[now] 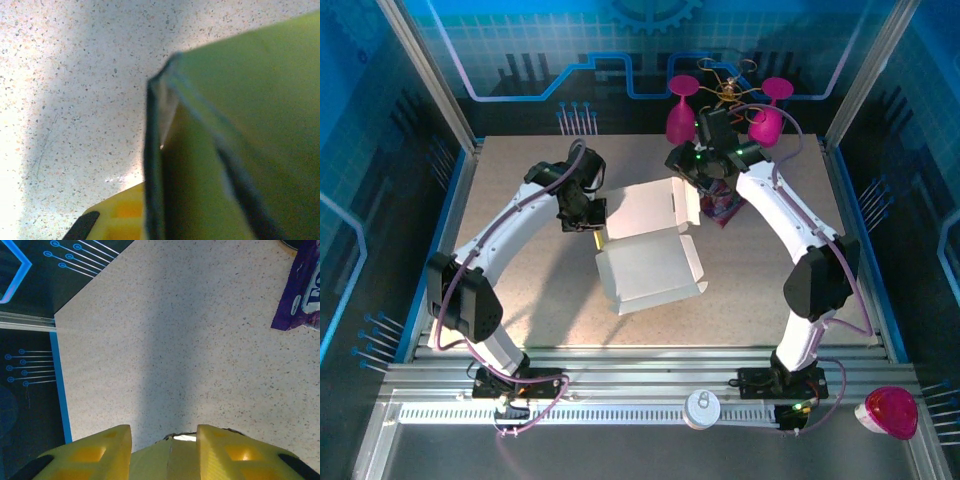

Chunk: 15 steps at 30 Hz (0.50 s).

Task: Fold the paper box

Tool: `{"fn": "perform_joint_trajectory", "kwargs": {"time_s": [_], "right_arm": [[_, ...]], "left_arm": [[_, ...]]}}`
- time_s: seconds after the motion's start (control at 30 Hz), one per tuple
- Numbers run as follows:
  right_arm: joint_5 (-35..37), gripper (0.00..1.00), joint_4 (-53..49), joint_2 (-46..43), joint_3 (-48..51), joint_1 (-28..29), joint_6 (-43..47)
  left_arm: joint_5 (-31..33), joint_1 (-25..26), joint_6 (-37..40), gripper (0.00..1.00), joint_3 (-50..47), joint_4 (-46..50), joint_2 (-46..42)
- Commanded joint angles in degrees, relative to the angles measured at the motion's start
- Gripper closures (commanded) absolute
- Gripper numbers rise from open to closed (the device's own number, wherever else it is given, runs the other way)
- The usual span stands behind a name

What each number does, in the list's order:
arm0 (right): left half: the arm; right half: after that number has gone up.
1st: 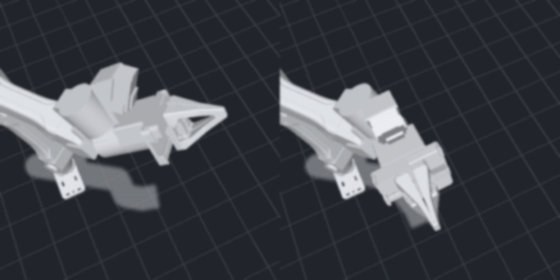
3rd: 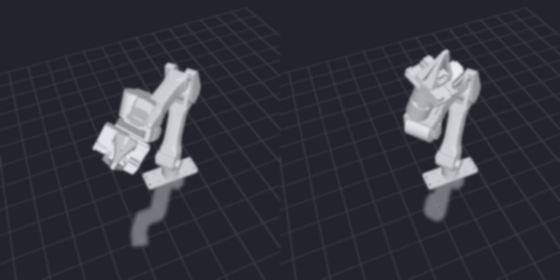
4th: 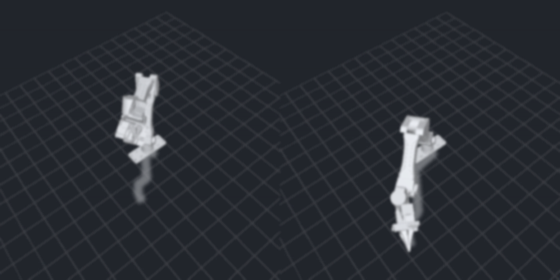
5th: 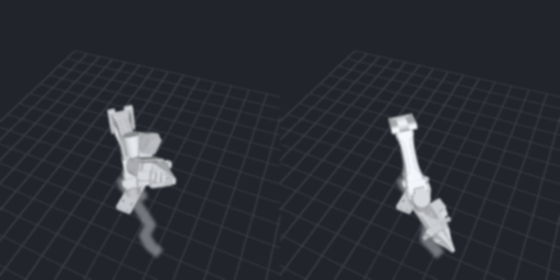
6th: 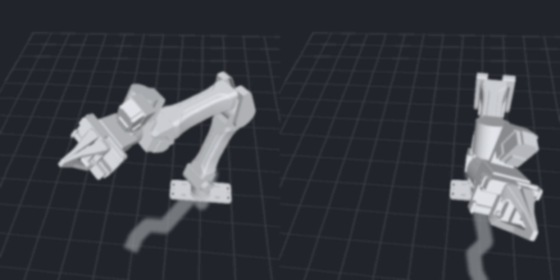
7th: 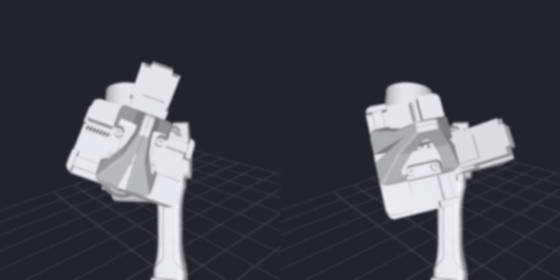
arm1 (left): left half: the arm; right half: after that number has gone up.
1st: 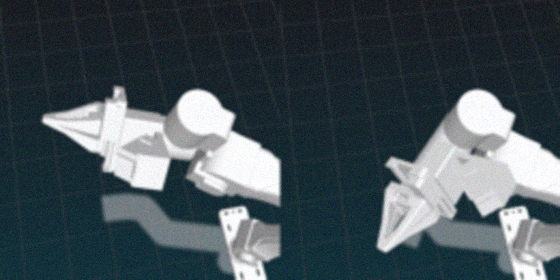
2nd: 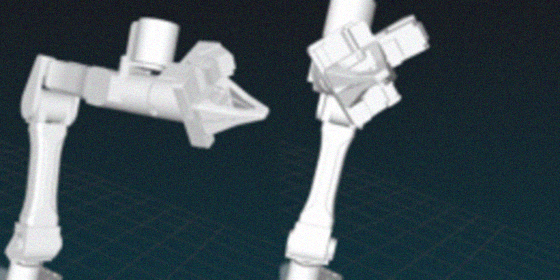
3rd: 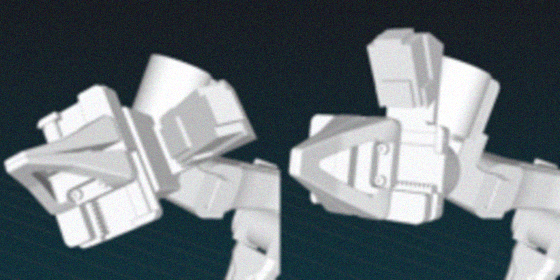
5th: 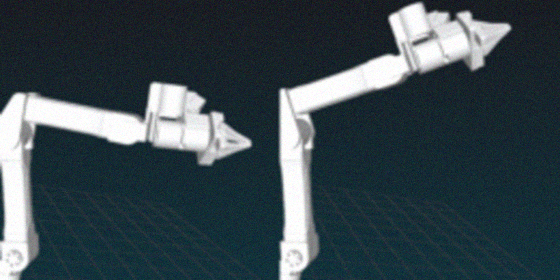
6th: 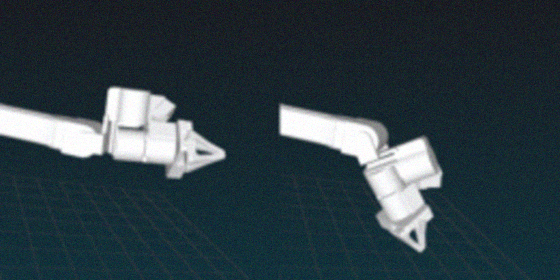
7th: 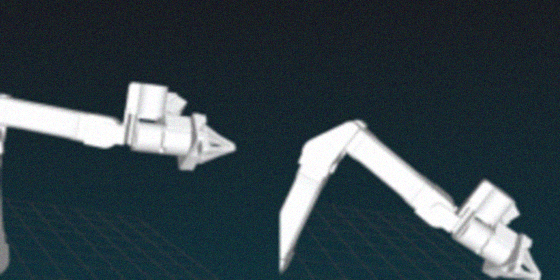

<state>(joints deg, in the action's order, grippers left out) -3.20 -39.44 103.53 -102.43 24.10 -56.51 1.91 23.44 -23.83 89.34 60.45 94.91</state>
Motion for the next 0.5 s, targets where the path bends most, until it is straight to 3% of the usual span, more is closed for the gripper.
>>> {"fn": "perform_joint_trajectory", "kwargs": {"time_s": [0.0,0.3,0.47], "right_arm": [[-1.53,0.61,-0.28,0.25,0.51,0.95,-0.34],[-2.68,0.61,0.02,-0.7,0.97,1.3,-2.96],[-3.57,0.66,-0.05,-0.37,1.65,1.47,-5.01]], "left_arm": [[0.56,0.44,0.97,1.0,2.14,1.07,-0.53],[0.94,0.64,1.05,1.0,2.49,1.03,-0.33],[1.21,0.71,1.06,1.0,2.61,1.08,-0.52]]}}
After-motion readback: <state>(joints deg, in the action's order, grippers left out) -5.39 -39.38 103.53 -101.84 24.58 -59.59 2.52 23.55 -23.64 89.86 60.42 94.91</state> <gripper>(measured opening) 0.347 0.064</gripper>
